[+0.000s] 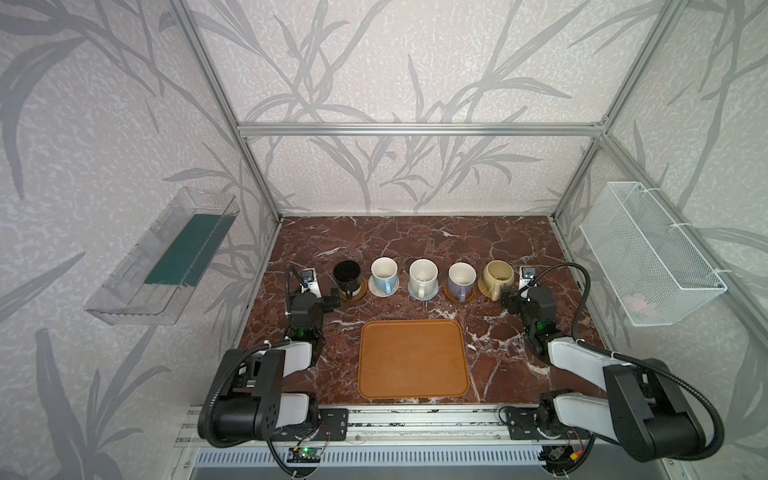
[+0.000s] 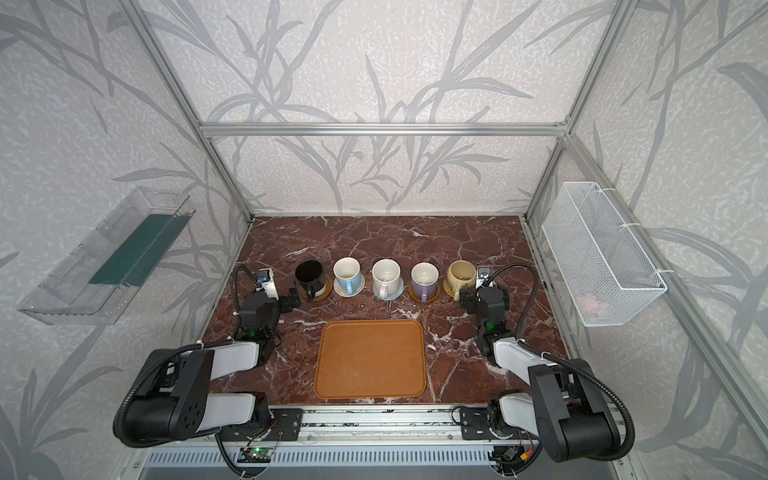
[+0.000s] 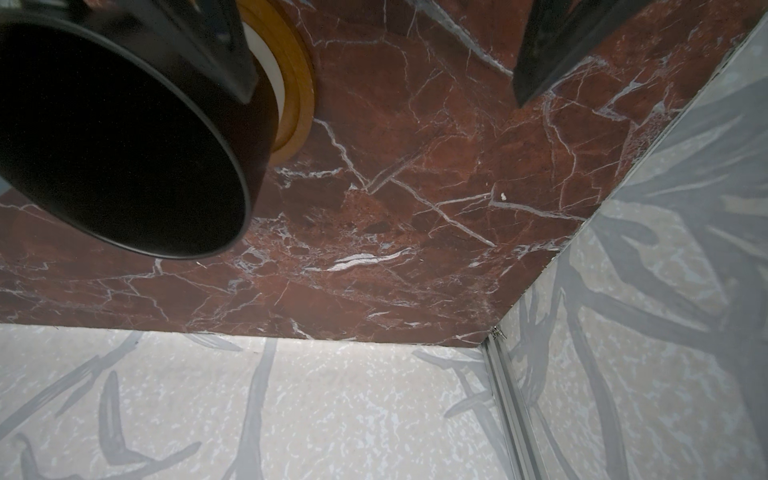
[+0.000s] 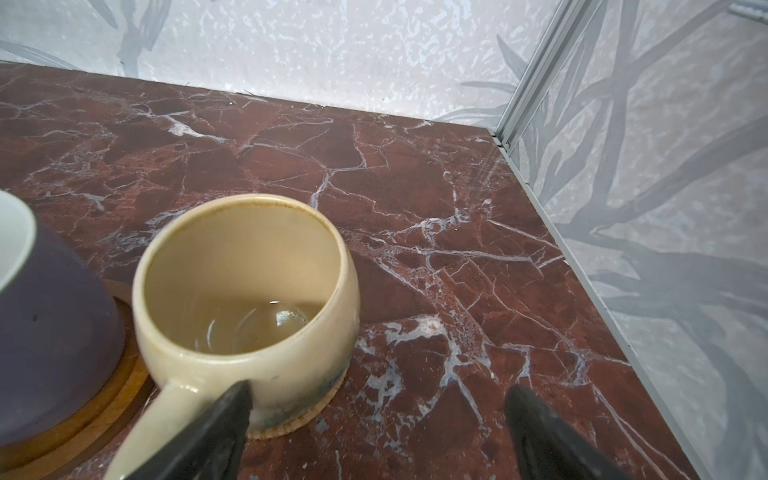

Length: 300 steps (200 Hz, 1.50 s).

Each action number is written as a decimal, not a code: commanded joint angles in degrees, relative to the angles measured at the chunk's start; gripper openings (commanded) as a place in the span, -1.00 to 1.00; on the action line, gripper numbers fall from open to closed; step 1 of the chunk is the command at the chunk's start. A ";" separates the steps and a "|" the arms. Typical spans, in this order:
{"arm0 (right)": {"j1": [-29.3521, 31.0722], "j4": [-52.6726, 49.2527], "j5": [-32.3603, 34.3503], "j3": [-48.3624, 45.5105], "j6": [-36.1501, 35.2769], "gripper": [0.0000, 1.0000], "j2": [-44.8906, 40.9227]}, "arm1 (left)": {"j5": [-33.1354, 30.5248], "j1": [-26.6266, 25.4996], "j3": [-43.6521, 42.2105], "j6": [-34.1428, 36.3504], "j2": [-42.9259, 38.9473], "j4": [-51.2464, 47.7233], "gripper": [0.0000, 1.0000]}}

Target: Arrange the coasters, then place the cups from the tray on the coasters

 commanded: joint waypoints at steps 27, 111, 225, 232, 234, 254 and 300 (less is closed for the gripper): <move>-0.49 7.09 -1.37 1.83 0.25 0.89 3.52 | 2.92 2.71 1.81 -1.58 5.27 7.28 0.99; -0.76 10.44 -2.45 4.35 0.89 0.89 11.04 | 5.98 5.33 3.72 -3.55 12.58 10.73 0.99; -0.93 14.84 -1.59 4.28 1.38 0.98 15.91 | 9.93 4.91 6.72 -1.12 12.42 4.90 0.99; -0.93 14.47 -1.57 4.28 1.38 0.98 15.76 | 9.96 4.93 6.76 -1.11 12.39 4.69 0.99; -0.93 14.35 -1.64 4.34 1.42 0.98 15.74 | 9.97 4.93 6.73 -1.12 12.41 4.67 0.99; -0.93 14.40 -1.60 4.37 1.40 0.98 15.73 | 9.25 4.67 6.91 -1.03 12.42 4.48 0.99; -0.92 14.40 -1.66 4.37 1.38 0.98 15.73 | 8.82 4.36 7.00 -0.86 12.35 4.30 0.99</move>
